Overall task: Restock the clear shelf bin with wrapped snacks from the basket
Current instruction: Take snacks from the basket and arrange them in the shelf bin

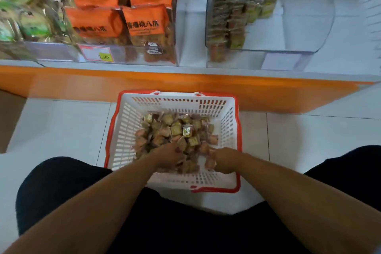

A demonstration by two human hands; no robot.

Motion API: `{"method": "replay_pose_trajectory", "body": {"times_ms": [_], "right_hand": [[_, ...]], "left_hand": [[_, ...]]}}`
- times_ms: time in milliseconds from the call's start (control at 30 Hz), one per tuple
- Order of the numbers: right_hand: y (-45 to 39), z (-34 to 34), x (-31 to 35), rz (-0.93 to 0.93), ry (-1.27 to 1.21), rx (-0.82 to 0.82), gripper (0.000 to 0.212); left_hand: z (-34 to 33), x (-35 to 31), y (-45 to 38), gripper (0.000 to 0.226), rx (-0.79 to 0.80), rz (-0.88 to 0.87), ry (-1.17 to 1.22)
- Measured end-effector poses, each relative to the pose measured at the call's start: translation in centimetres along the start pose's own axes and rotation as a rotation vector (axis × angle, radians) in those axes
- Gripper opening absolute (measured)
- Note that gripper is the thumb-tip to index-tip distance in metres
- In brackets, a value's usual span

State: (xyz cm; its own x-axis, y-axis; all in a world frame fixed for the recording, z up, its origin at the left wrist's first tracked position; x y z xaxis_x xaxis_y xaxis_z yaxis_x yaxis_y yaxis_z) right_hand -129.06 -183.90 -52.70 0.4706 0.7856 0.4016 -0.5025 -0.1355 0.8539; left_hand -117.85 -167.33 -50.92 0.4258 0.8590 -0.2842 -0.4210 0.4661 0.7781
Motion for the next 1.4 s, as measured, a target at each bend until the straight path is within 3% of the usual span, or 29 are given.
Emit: {"method": "replay_pose_trajectory", "body": {"times_ms": [133, 267, 467, 633, 700, 800, 900, 1000, 1167, 1267, 1400], "right_hand": [[-0.7, 0.1, 0.1, -0.099, 0.074, -0.012, 0.046], [0.6, -0.1, -1.2, -0.181, 0.11, -0.125, 0.046], [3.7, -0.6, -5.8, -0.303, 0.016, -0.3, 0.052], [3.4, -0.1, -9.4, -0.422, -0.023, -0.255, 0.054], [2.0, 1.2, -9.7, -0.352, -0.004, -0.287, 0.05], [-1.5, 3.3, -8.4, -0.111, -0.057, -0.385, 0.048], [-5.8, 4.1, -7.0, 0.047, -0.222, -0.402, 0.071], [-9.2, 3.4, -7.4, 0.045, -0.232, -0.37, 0.101], [-12.8, 2.1, -8.4, 0.021, -0.165, -0.417, 0.098], [-14.0, 2.4, -8.6, -0.006, -0.205, -0.422, 0.098], [-15.2, 2.0, -9.0, 0.033, -0.362, -0.32, 0.108]], "left_hand": [[0.4, -0.6, -0.9, 0.019, -0.052, -0.024, -0.046], [-0.9, 0.4, 1.1, 0.015, -0.187, -0.038, 0.018], [-0.9, -1.6, 3.1, 0.027, -0.139, -0.056, 0.06], [-1.7, -3.6, 0.9, 0.033, -0.179, -0.097, 0.121], [-2.9, -3.2, -0.9, 0.05, -0.164, -0.064, 0.084], [-3.8, -3.0, -4.5, 0.057, -0.202, -0.028, -0.086], [-4.3, -4.2, -8.7, 0.073, -0.09, -0.14, -0.153], [-3.6, -3.9, -12.0, 0.089, -0.149, -0.084, -0.03], [-2.8, -2.7, -15.6, 0.084, -0.302, -0.04, -0.195], [-2.8, -2.2, -17.0, 0.095, -0.202, 0.04, -0.231], [-3.1, -2.4, -17.9, 0.093, -0.21, -0.051, -0.269]]}}
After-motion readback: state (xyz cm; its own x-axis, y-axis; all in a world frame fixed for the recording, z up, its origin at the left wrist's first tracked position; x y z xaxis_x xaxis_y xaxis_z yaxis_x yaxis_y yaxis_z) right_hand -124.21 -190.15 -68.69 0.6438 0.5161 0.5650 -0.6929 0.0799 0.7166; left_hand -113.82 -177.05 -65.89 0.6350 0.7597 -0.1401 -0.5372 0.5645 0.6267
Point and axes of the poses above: each hand's wrist, its own y-axis away from the middle knuckle, its own z-axis out of the back of the hand, x = y × z, the point moved 5 cm from there along -y, towards the middle knuckle, and after that the axes turned 14 degrees about -y, right-handed, at the moved point
